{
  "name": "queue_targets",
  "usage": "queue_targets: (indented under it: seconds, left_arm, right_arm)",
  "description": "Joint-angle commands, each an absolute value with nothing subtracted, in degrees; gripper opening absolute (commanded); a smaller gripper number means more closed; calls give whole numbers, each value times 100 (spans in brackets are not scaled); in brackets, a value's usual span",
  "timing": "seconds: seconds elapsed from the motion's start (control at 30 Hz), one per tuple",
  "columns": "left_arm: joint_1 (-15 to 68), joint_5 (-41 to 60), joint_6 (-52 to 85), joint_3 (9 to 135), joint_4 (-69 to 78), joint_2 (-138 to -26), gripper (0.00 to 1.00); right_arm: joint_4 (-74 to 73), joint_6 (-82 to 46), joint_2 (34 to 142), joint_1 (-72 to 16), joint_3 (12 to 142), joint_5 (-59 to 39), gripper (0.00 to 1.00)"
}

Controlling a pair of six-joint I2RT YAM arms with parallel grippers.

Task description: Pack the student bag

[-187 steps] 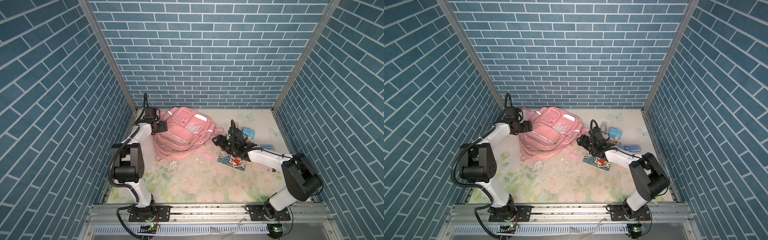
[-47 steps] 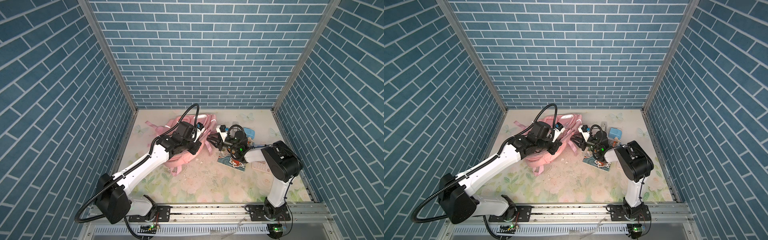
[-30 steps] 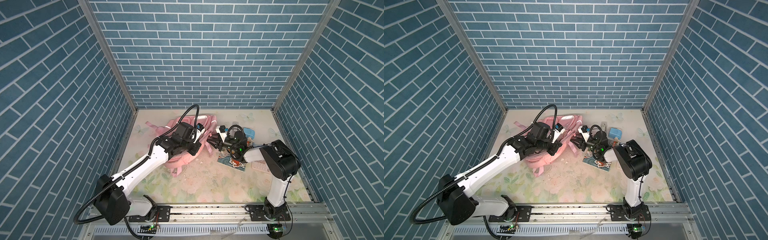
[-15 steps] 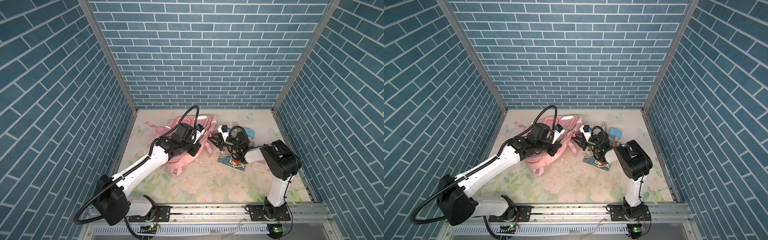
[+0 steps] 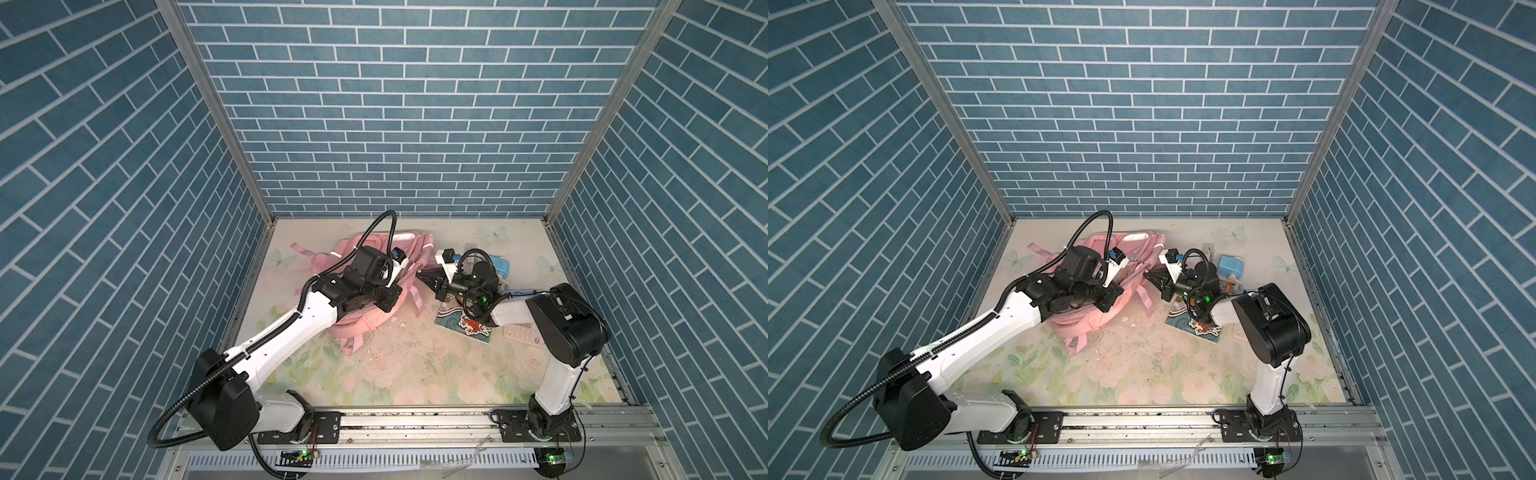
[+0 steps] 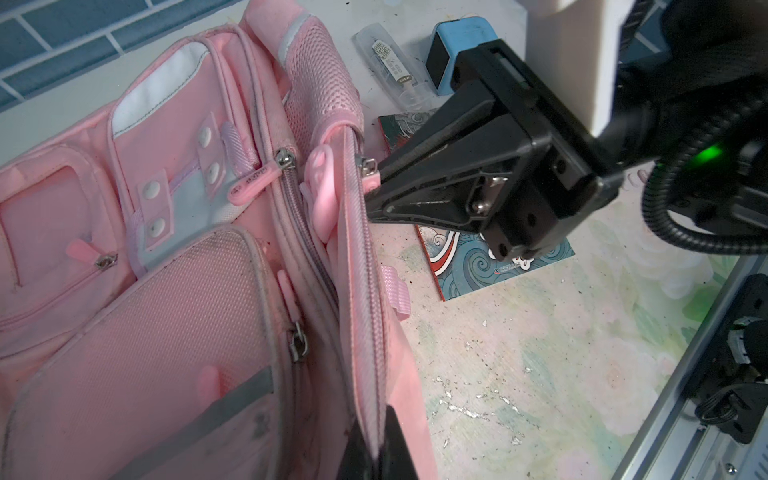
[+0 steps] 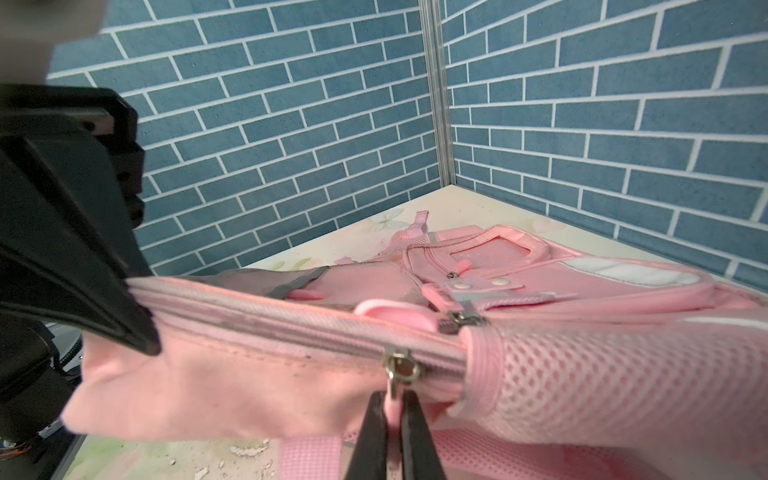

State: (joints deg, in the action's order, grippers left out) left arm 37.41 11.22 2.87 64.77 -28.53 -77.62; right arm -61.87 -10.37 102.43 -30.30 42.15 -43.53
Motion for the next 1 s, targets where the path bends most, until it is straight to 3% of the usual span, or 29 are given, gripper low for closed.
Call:
queue_targets:
  seconds: [0.0,0.47,0.5,0.53,0.6,0.7,0.77,0.97]
  left_arm:
    - [3736,989,603,6563,-2183,-7790,0]
    - [3905,1045,789,6615,-1771,-8103,0]
    - [3909,994,767,6595,-1813,-8051,3]
    - [3915,932,759,6571,-1852,-7989,12]
    - [3906,804,767,6509,-1937,-7817,38]
    - [3894,599,853,6448,-2084,-7607,58]
    - [3840,514,944,6445,-2209,-7534,66]
    - [3478,468,478,6516,-2930,-7730,72]
  right_arm:
    - [-5400,-378,9709,-3302,4086,-4325,0]
    - [-3912,121,8567,-3643,3633,-3224,0]
    - [-3869,32,8516,-3601,3601,-3058,0]
    - [-3886,10,8487,-3562,3562,-3024,0]
    - [-3963,-14,8472,-3462,3486,-3028,0]
    - [-3992,-29,8503,-3335,3450,-3050,0]
    - [-4058,-46,8515,-3246,3417,-3113,0]
    - [-4069,-19,8525,-3039,3354,-3134,0]
